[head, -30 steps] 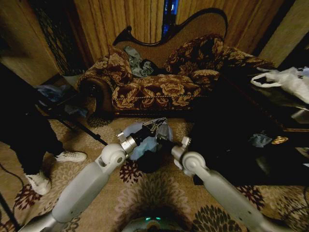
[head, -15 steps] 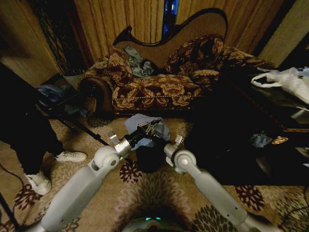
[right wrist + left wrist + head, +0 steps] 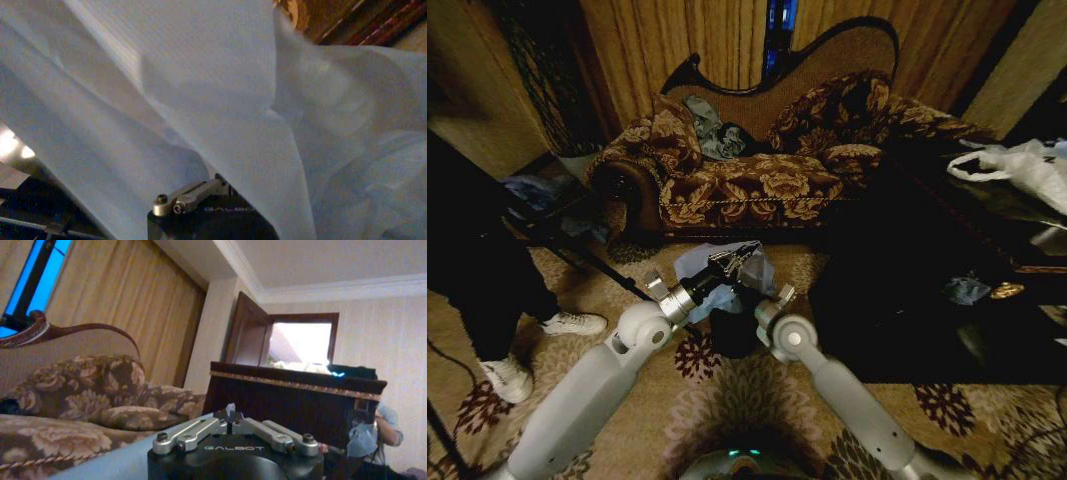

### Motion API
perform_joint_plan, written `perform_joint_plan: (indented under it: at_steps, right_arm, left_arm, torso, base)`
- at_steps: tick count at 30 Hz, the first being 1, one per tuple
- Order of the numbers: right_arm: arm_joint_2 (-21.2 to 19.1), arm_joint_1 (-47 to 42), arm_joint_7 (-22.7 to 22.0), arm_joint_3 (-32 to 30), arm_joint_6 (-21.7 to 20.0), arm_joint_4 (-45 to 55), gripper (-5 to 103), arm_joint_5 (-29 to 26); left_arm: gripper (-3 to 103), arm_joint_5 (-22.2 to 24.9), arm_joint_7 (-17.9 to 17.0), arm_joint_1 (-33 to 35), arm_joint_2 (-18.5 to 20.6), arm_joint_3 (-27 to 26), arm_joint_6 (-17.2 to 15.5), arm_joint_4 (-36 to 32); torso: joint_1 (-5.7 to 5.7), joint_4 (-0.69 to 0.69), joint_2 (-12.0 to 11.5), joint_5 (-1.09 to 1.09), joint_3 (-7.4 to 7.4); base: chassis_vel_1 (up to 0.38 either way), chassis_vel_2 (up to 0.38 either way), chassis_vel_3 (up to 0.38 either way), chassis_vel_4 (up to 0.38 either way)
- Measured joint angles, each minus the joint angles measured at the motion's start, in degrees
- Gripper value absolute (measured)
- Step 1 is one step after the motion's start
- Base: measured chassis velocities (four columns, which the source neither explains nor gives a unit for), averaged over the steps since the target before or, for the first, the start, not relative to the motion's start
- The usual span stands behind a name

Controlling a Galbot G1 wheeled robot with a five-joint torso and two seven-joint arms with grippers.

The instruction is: Place a garbage bag over the trash bin.

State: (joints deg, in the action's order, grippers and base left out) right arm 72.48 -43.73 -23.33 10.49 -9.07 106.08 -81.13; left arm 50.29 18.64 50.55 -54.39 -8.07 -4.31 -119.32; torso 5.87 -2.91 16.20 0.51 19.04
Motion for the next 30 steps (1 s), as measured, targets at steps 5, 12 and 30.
perform_joint_plan:
  at_steps: [5, 12, 30]
  right_arm:
    - [1.25, 0.26, 0.27, -0.41, 0.30, -1.98, 0, 2.64]
    - [2.43, -0.14, 2.40, -1.84, 0.72, -5.23, 0, 7.65]
    - [4.01, 0.88, 2.90, -0.27, -0.35, -12.31, 0, 20.37]
  left_arm:
    - [0, 0.29, -0.23, -0.62, -0.10, 0.96, 0.01, -0.84]
    - [0, 0.52, -0.52, -0.04, 0.52, 1.19, 0.12, -1.53]
    - [0, 2.85, -0.90, -5.42, -0.39, 5.49, 0.82, 1.09]
  torso:
    - [0.00, 0.00, 0.01, -0.01, 0.00]
    - [0.00, 0.00, 0.01, -0.01, 0.00]
    - [0.00, 0.00, 0.01, -0.03, 0.00]
  base:
    - [0.000, 0.000, 0.000, 0.000]
    - [0.000, 0.000, 0.000, 0.000]
    - [0.000, 0.000, 0.000, 0.000]
